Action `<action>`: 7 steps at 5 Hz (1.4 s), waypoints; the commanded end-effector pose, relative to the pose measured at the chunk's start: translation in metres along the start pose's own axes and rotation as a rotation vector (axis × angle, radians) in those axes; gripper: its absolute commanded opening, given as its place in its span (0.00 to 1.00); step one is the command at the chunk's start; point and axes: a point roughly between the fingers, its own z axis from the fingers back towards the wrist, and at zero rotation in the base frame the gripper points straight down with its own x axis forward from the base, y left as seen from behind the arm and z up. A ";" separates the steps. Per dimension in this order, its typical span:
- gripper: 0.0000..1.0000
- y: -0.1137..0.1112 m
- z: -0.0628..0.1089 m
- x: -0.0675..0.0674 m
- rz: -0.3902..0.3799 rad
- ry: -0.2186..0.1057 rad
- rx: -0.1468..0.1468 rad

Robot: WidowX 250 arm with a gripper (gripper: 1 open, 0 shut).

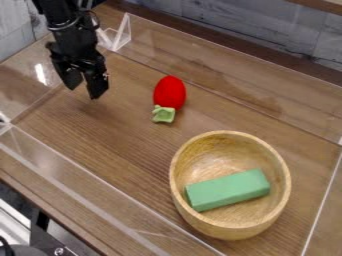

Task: Move the red fruit to the right side of the table

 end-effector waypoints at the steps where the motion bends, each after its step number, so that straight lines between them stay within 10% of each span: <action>1: 1.00 0.000 0.017 0.017 0.024 -0.055 0.020; 4: 1.00 -0.033 0.013 0.055 -0.061 -0.092 -0.031; 6: 1.00 -0.068 0.021 0.061 0.082 -0.131 -0.017; 7: 1.00 -0.083 0.022 0.074 0.019 -0.146 -0.033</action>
